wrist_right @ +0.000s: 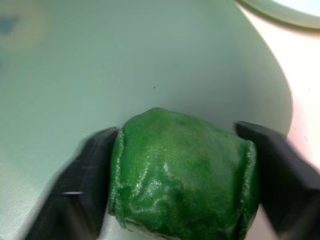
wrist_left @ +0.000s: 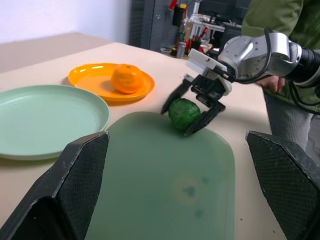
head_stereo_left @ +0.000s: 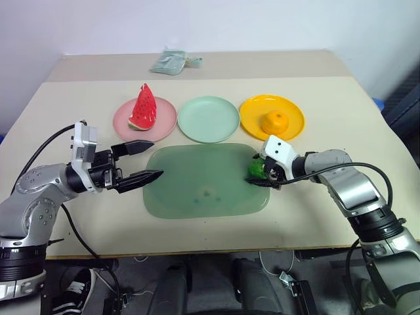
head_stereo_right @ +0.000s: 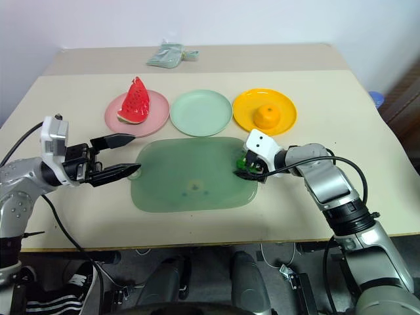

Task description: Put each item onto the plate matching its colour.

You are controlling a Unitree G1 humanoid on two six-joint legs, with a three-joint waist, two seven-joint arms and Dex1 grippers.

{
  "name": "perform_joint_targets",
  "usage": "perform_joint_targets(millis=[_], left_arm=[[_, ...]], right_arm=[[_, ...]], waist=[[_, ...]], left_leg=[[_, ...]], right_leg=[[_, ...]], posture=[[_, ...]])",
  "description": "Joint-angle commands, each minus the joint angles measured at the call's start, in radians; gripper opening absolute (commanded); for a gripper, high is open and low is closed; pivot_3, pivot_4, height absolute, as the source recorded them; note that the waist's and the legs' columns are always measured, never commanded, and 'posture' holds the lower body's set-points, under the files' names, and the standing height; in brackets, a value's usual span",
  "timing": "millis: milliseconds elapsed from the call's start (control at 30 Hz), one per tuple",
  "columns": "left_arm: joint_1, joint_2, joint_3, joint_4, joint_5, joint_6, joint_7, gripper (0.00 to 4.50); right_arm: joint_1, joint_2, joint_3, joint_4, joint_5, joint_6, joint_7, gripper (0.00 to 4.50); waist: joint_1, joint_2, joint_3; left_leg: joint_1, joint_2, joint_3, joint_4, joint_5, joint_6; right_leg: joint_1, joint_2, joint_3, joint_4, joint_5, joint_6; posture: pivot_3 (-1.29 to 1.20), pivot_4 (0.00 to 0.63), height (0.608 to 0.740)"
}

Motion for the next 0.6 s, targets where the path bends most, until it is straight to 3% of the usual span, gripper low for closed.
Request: perform_joint_targets(millis=[33, 100, 333, 500, 600], left_arm=[[0.007, 0.003, 0.028, -0.019, -0.004, -0.018, -0.001, 4.50], [0.011, 0.002, 0.029, -0.023, -0.004, -0.019, 0.000, 4.50], [-0.046, -0.028, 0.031, 0.046, 0.118, -0.107, 0.149, 4.50], [-0.096, -0.080, -0.025, 0.043, 0.203, -0.112, 0.278, 4.50], [-0.077, -0.089, -0.031, 0.049, 0.235, -0.127, 0.301, 4.50]], right_arm=[[-0.027, 0.013, -0.013, -0.010, -0.002, -0.006, 0.005, 2.58], [-0.027, 0.011, -0.013, -0.017, -0.008, -0.019, 0.010, 2.58], [-0.199, 0.217, -0.110, 0.014, 0.065, 0.006, -0.125, 2.58], [-0.414, 0.462, -0.128, 0.383, 0.001, -0.183, -0.324, 2.58], [-0.507, 0.532, -0.119, 0.642, -0.063, -0.326, -0.422, 2.58]], waist=[[0.000, 0.000, 0.000], [0.000, 0.000, 0.000], [-0.003, 0.000, 0.000], [-0.005, 0.000, 0.000], [-0.001, 0.000, 0.000]], left_leg=[[0.000, 0.000, 0.000, 0.000, 0.000, 0.000], [0.000, 0.000, 0.000, 0.000, 0.000, 0.000], [0.000, 0.000, -0.001, 0.000, 0.000, 0.000], [0.000, 0.000, 0.000, 0.000, 0.000, 0.000], [0.000, -0.001, -0.001, -0.001, 0.000, -0.001]], right_leg=[[0.000, 0.000, 0.000, 0.000, 0.000, 0.000], [0.000, 0.000, 0.000, 0.000, 0.000, 0.000], [-0.001, 0.000, 0.000, 0.001, 0.000, 0.000], [-0.001, 0.000, 0.000, 0.001, 0.000, 0.000], [-0.001, 0.000, 0.000, 0.001, 0.000, 0.000]], posture=[[0.00, 0.150, 0.738], [0.00, 0.150, 0.738], [0.00, 0.150, 0.738], [0.00, 0.150, 0.738], [0.00, 0.150, 0.738]])
